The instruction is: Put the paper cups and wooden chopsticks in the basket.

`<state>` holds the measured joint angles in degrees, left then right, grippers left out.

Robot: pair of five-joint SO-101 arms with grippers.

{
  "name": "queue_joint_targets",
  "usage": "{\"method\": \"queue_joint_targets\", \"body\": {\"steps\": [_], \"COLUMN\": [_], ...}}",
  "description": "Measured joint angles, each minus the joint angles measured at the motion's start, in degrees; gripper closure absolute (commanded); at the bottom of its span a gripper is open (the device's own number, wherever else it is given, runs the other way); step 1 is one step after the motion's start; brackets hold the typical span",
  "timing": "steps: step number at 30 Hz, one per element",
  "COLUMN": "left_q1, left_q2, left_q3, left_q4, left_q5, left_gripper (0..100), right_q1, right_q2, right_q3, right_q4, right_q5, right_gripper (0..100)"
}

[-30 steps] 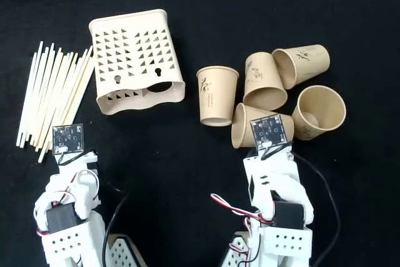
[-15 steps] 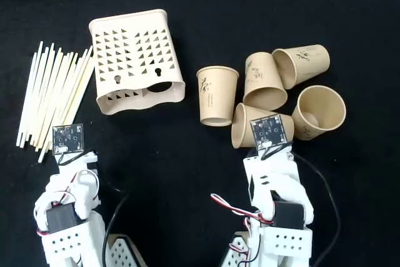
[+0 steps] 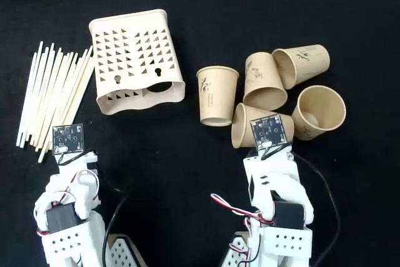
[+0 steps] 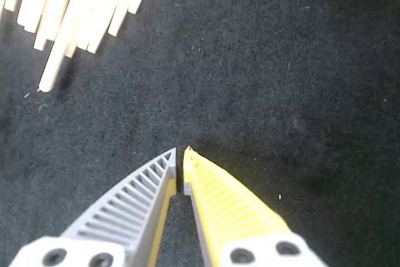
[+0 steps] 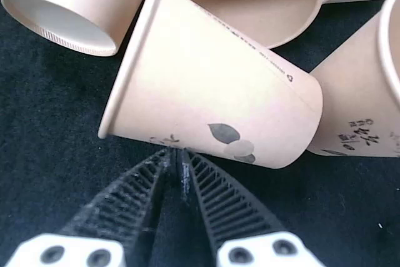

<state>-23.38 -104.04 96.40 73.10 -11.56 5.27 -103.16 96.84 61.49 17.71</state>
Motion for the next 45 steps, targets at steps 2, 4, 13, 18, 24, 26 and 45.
{"method": "queue_joint_targets", "body": {"steps": [2,4,13,18,24,26,45], "left_q1": [0.00,0.00,0.00,0.00,0.00,0.00,0.00], "left_q2": [0.00,0.00,0.00,0.00,0.00,0.00,0.00], "left_q3": [0.00,0.00,0.00,0.00,0.00,0.00,0.00], "left_q4": [0.00,0.00,0.00,0.00,0.00,0.00,0.00], "left_q5": [0.00,0.00,0.00,0.00,0.00,0.00,0.00], "left_gripper": [96,96,96,96,96,96,96], "right_q1": [0.00,0.00,0.00,0.00,-2.20,-2.64,-3.25], "right_q2": [0.00,0.00,0.00,0.00,0.00,0.00,0.00], "right_q3": [0.00,0.00,0.00,0.00,0.00,0.00,0.00], "right_q4": [0.00,0.00,0.00,0.00,0.00,0.00,0.00], "right_q5": [0.00,0.00,0.00,0.00,0.00,0.00,0.00], "right_gripper": [98.7,98.7,98.7,98.7,98.7,98.7,98.6]}}
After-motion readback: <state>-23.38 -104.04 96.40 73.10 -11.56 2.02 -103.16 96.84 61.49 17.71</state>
